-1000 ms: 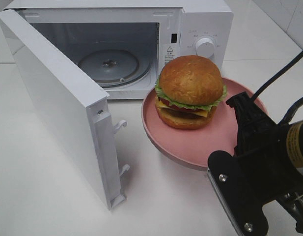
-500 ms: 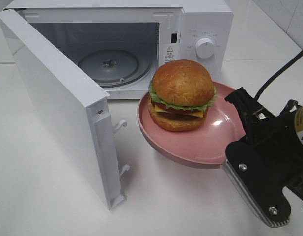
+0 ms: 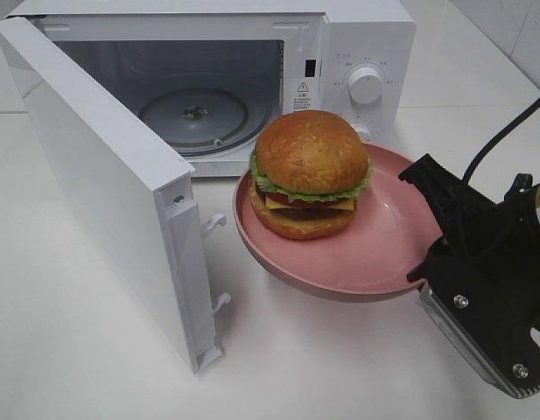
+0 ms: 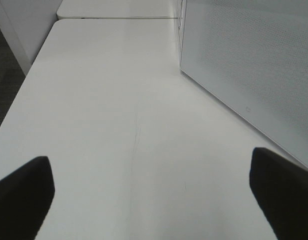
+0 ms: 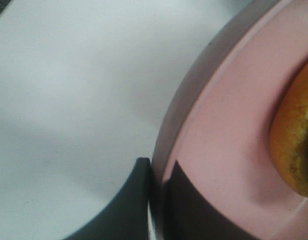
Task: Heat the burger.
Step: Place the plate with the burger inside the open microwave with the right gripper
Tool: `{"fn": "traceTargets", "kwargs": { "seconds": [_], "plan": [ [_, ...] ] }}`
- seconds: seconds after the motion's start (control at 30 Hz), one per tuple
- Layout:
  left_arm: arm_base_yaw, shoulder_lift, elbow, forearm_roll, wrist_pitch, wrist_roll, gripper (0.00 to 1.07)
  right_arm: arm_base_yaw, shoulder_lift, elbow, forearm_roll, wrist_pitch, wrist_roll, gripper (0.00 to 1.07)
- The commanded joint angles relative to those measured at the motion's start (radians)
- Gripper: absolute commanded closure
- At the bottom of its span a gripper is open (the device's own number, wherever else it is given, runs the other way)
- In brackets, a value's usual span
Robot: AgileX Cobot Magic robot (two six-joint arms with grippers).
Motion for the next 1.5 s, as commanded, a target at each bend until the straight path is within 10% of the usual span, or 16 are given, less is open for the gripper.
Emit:
{"fn": "traceTargets", "kwargs": {
  "seconds": [0.03, 1.5],
  "plan": [
    [0.002, -0.016, -0.005, -0.001, 0.004, -0.001, 0.04, -0.003, 0.005, -0.008, 0.010, -0.087, -0.013, 1.07],
    [0.002, -0.016, -0.005, -0.001, 0.004, -0.001, 0.04, 0.034, 0.384, -0.396, 0.054, -0.082, -0.011, 1.07]
  ]
}}
